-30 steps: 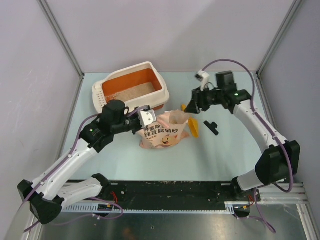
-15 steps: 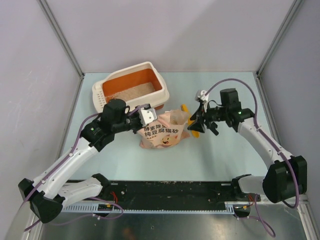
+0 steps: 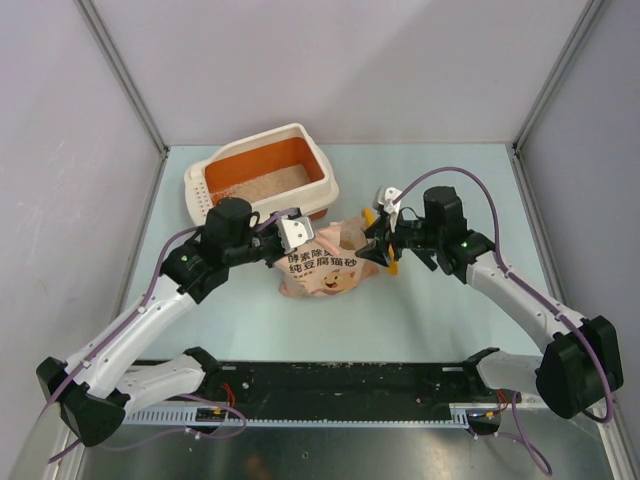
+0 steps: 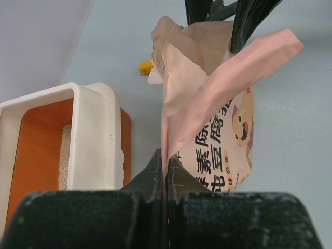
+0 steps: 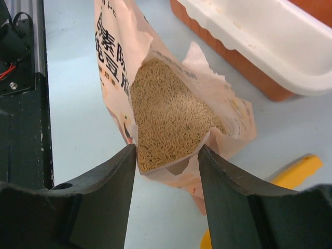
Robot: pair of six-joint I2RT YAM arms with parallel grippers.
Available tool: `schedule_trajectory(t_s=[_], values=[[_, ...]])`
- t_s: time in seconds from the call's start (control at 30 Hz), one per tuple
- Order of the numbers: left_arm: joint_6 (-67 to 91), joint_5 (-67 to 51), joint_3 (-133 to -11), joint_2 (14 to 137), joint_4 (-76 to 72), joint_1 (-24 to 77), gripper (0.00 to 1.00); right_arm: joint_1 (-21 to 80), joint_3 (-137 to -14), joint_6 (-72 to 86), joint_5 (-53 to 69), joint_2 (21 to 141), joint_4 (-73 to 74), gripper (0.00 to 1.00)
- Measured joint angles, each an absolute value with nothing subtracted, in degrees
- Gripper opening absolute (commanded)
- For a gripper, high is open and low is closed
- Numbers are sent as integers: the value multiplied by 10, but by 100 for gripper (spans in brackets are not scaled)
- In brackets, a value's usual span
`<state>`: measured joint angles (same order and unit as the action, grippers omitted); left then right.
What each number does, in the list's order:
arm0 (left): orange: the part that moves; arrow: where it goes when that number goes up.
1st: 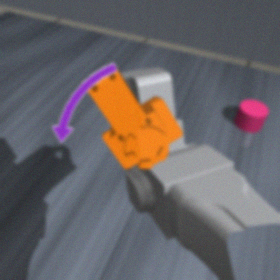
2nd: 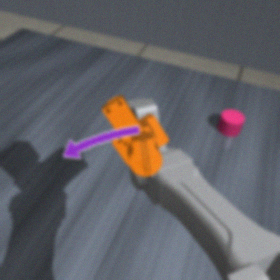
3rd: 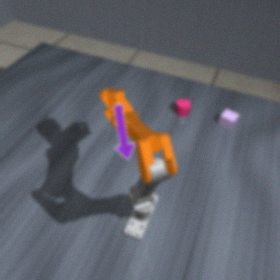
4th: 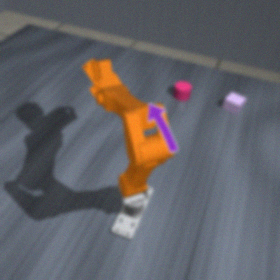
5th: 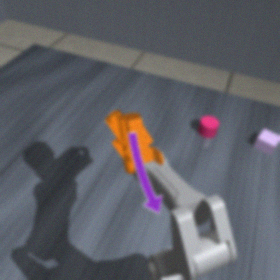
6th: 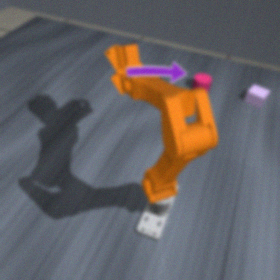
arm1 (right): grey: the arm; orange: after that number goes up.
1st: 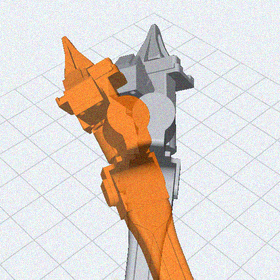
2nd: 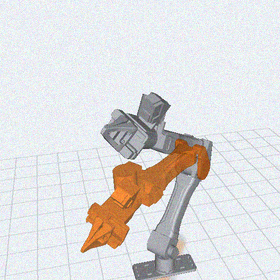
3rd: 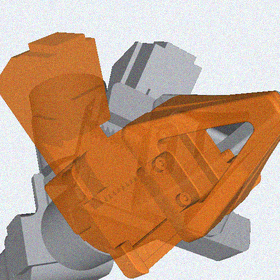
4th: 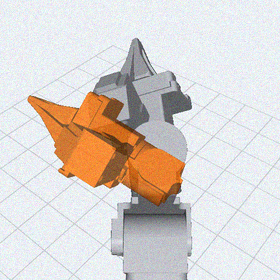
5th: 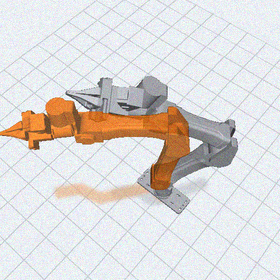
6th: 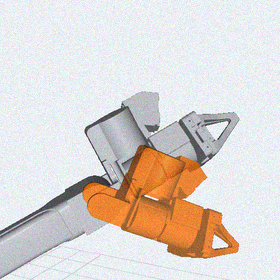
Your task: Fill the litter box with clean litter
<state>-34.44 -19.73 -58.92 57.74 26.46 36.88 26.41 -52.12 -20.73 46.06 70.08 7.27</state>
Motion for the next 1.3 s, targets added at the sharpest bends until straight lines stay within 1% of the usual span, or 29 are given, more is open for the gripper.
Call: schedule_trajectory(t_s=[0.3, 0.57, 0.63, 0.67, 0.73, 0.77, 0.83, 0.87, 0.9, 0.97, 1.0, 1.1, 1.17, 1.27, 1.3], values=[[-343, -197, -589, 577, 264, 369, 0, 282, -511, -186, 443, 710, 20, 53], [-343, -197, -589, 577, 264, 369, 0, 284, -510, -185, 442, 721, 11, 52], [-343, -197, -589, 577, 264, 369, 0, 284, -510, -185, 442, 724, 10, 49], [-343, -197, -589, 577, 264, 369, 0, 284, -510, -185, 442, 725, 9, 42], [-343, -197, -589, 577, 264, 369, 0, 284, -510, -185, 442, 731, 6, 35], [-343, -197, -589, 577, 264, 369, 0, 284, -510, -184, 442, 733, 4, 27], [-343, -197, -589, 577, 264, 369, 0, 284, -509, -181, 444, 738, -1, 23], [-342, -197, -589, 577, 264, 369, 2, 285, -509, -179, 445, 740, -2, 20], [-340, -197, -589, 578, 264, 369, 20, 286, -509, -178, 445, 741, -4, 18], [-333, -195, -589, 578, 263, 369, 36, 287, -508, -176, 444, 742, -8, 13], [-329, -195, -590, 578, 257, 369, 42, 288, -508, -176, 444, 742, -8, 13], [-315, -192, -622, 577, 245, 369, 46, 288, -508, -176, 444, 743, -14, 12], [-312, -184, -666, 579, 237, 368, 46, 287, -508, -176, 443, 743, -18, 11], [-310, -177, -734, 596, 206, 356, 43, 287, -508, -174, 442, 746, -22, 10], [-310, -177, -752, 608, 190, 345, 40, 287, -507, -173, 442, 746, -23, 10]])
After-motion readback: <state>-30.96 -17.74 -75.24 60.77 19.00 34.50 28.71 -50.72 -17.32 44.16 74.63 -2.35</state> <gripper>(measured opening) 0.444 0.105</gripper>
